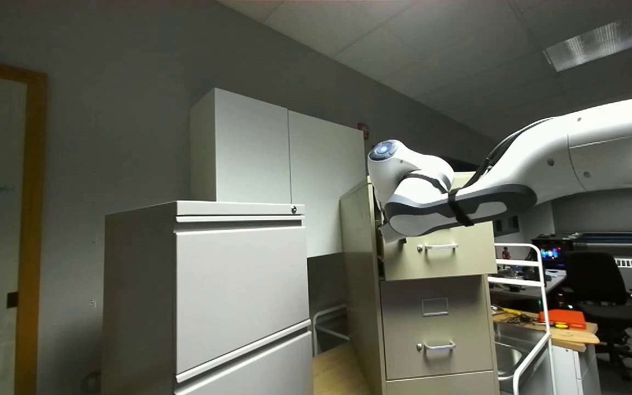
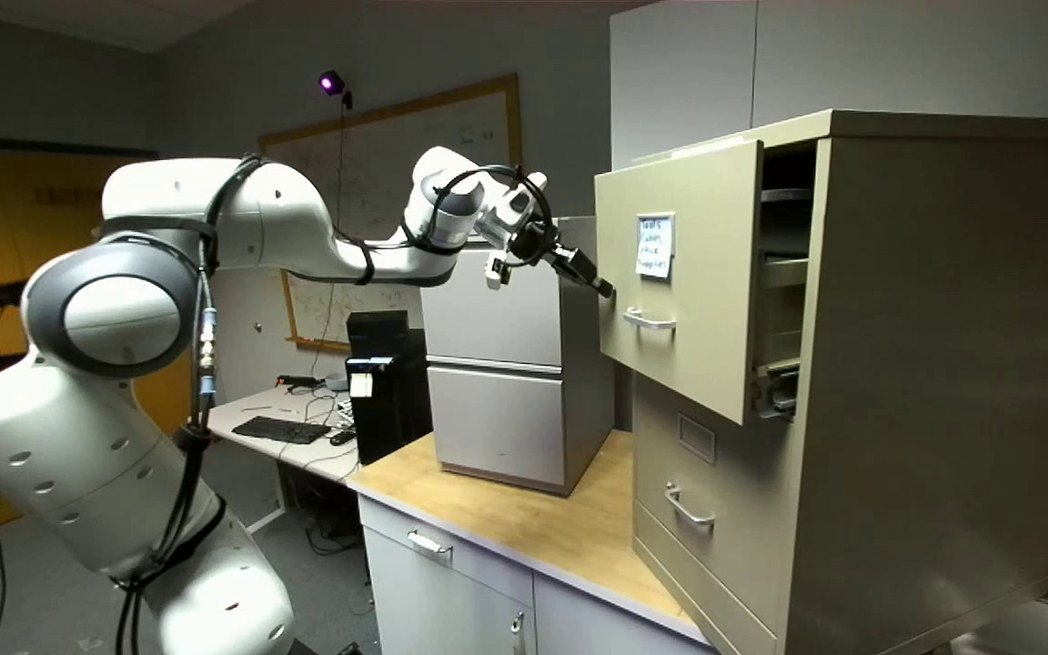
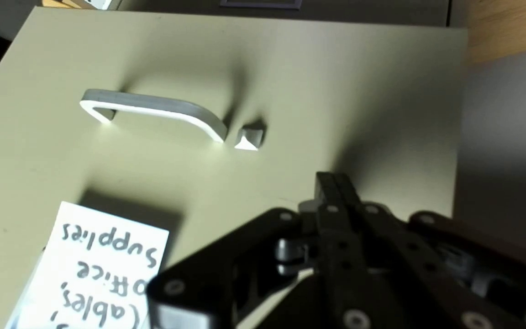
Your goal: Close the open drawer
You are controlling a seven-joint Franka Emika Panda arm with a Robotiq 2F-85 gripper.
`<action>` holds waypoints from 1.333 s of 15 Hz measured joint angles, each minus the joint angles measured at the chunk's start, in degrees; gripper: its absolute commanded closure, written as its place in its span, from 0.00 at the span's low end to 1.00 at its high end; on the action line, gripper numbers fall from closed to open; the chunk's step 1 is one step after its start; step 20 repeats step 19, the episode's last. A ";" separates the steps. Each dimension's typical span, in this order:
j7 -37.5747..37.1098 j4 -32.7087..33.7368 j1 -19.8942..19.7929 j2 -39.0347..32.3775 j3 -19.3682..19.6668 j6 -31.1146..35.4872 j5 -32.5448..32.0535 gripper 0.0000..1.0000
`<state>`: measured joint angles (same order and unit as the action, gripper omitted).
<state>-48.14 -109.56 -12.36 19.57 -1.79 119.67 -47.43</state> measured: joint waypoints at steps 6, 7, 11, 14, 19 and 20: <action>2.21 5.69 1.14 -5.01 2.54 -0.36 2.07 1.00; 2.82 6.75 1.32 -5.79 2.93 -0.65 2.81 1.00; 5.23 11.13 1.62 -9.01 4.08 -2.10 5.68 1.00; 7.04 14.37 1.63 -11.49 4.59 -3.26 6.98 1.00; 9.87 19.51 1.64 -15.58 5.80 -4.00 9.17 1.00; 9.87 19.51 1.64 -15.58 5.80 -4.00 9.17 1.00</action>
